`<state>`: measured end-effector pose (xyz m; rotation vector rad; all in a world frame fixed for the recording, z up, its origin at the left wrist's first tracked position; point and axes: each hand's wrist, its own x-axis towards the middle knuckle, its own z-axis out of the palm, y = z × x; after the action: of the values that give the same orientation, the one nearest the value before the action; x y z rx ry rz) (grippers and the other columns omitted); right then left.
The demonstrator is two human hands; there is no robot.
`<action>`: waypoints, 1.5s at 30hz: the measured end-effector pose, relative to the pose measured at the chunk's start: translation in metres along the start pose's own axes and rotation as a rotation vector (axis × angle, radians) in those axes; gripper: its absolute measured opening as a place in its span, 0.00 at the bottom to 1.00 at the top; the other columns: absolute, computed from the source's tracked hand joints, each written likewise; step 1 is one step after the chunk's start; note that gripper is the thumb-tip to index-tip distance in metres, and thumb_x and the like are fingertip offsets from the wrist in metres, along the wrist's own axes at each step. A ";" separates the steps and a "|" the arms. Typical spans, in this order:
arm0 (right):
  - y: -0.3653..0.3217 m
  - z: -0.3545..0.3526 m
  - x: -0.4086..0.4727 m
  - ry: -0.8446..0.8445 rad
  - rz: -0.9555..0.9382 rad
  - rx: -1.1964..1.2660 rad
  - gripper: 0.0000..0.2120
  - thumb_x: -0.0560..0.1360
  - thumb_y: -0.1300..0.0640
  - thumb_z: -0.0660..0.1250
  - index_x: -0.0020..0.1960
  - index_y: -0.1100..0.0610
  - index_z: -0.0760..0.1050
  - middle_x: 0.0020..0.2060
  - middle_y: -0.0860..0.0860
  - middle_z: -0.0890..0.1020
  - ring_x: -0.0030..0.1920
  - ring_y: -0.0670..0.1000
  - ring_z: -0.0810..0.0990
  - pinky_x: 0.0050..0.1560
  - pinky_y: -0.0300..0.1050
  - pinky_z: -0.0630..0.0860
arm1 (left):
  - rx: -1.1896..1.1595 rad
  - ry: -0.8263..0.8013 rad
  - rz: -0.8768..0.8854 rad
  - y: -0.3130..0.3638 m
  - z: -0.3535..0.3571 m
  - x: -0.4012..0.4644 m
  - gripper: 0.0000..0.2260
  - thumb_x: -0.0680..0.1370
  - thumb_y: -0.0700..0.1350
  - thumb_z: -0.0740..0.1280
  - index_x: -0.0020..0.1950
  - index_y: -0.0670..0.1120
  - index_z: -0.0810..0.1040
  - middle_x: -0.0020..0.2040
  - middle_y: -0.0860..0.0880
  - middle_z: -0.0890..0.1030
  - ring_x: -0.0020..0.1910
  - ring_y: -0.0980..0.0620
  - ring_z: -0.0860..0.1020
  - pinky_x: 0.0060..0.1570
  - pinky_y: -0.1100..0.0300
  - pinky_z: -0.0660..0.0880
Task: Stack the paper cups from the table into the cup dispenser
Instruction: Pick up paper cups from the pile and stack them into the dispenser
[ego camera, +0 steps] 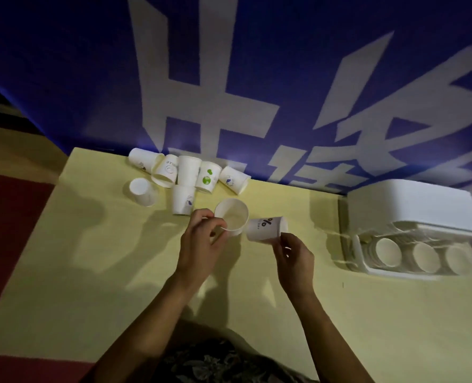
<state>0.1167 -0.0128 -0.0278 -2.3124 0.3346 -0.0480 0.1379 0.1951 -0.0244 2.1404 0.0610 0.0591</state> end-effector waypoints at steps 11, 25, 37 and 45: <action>0.076 -0.121 -0.003 0.168 -0.160 -0.078 0.03 0.75 0.63 0.69 0.46 0.56 0.79 0.40 0.47 0.82 0.40 0.49 0.78 0.37 0.40 0.71 | -0.011 -0.080 0.064 0.109 0.104 -0.028 0.05 0.73 0.39 0.72 0.46 0.47 0.79 0.56 0.56 0.70 0.45 0.56 0.78 0.50 0.60 0.78; 0.194 -0.249 0.033 0.196 -0.148 -0.316 0.05 0.73 0.64 0.68 0.43 0.55 0.78 0.37 0.51 0.81 0.42 0.55 0.74 0.31 0.45 0.70 | 0.266 -0.076 0.205 0.207 0.228 -0.054 0.03 0.74 0.41 0.71 0.47 0.44 0.83 0.63 0.50 0.73 0.64 0.50 0.68 0.57 0.58 0.71; 0.234 -0.216 0.072 -0.221 -0.250 -0.636 0.07 0.68 0.66 0.68 0.40 0.56 0.82 0.34 0.56 0.82 0.37 0.59 0.80 0.32 0.45 0.71 | 0.298 -0.123 0.263 0.235 0.258 -0.053 0.07 0.78 0.43 0.66 0.52 0.46 0.83 0.47 0.51 0.80 0.47 0.51 0.75 0.47 0.59 0.73; 0.231 -0.250 0.062 0.031 -0.192 -0.256 0.09 0.72 0.64 0.68 0.49 0.54 0.81 0.42 0.49 0.83 0.44 0.56 0.78 0.33 0.47 0.76 | 0.298 -0.201 0.348 0.250 0.292 -0.042 0.07 0.78 0.43 0.66 0.54 0.46 0.83 0.48 0.51 0.80 0.49 0.53 0.74 0.50 0.61 0.72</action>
<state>0.0898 -0.3580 -0.0245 -2.5942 0.1386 -0.1442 0.1201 -0.1879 0.0280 2.4206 -0.4455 0.0393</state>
